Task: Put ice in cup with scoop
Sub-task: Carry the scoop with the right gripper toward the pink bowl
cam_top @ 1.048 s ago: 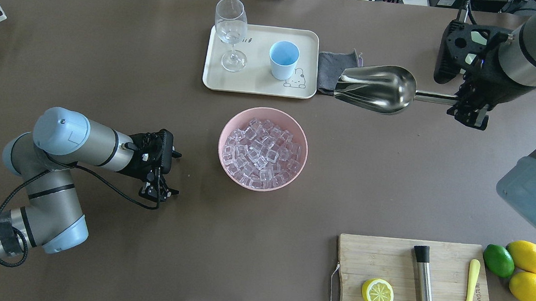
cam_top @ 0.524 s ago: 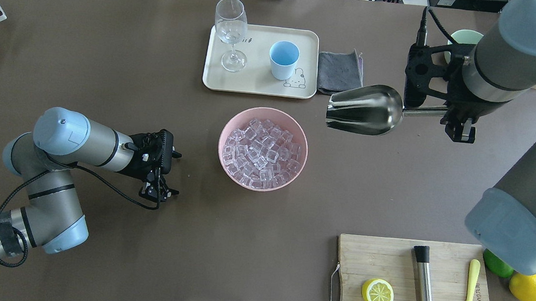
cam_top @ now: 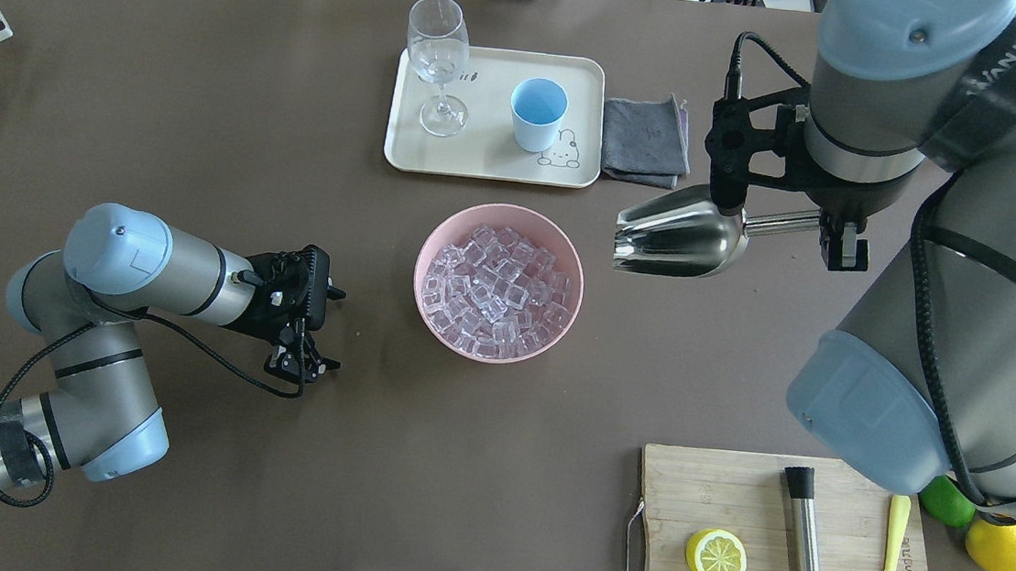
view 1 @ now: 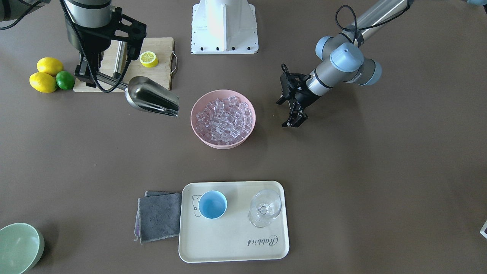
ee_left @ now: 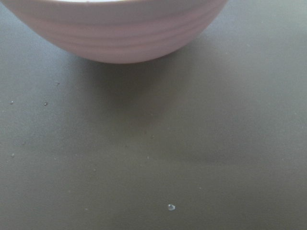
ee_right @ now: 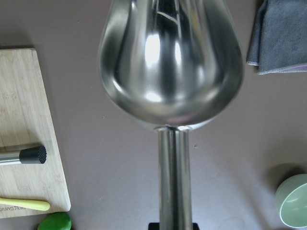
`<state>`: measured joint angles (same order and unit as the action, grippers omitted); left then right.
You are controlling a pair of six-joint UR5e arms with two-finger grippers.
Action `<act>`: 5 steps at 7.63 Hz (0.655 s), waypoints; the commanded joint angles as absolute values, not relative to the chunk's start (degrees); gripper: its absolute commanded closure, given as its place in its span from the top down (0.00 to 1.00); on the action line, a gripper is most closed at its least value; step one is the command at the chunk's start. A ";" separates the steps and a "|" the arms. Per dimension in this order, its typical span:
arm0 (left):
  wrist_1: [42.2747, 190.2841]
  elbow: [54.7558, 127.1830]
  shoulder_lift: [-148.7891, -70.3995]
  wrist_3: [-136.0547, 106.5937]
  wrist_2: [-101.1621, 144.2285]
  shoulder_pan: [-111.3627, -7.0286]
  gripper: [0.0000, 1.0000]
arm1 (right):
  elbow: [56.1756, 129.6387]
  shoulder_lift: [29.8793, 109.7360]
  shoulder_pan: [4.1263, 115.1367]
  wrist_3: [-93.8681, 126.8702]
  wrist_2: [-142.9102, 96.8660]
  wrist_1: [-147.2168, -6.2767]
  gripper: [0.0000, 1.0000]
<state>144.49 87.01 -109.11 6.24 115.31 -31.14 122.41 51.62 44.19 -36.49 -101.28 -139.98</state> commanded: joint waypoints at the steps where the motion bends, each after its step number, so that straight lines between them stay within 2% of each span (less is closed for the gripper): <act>1: 144.40 87.01 -109.25 6.24 115.31 -31.20 0.99 | 117.62 44.86 44.03 -38.40 -100.37 -145.52 0.00; 3: 144.41 87.01 -109.25 6.24 115.31 -31.20 0.99 | 111.22 38.09 42.29 -38.58 -99.07 -147.65 0.00; 5: 144.23 87.01 -109.60 6.07 115.31 -31.20 0.99 | 108.38 36.30 39.56 -38.58 -96.17 -149.40 0.00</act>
<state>144.41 87.01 -109.27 6.23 115.31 -31.20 111.24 38.48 41.76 -38.55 -98.51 -147.55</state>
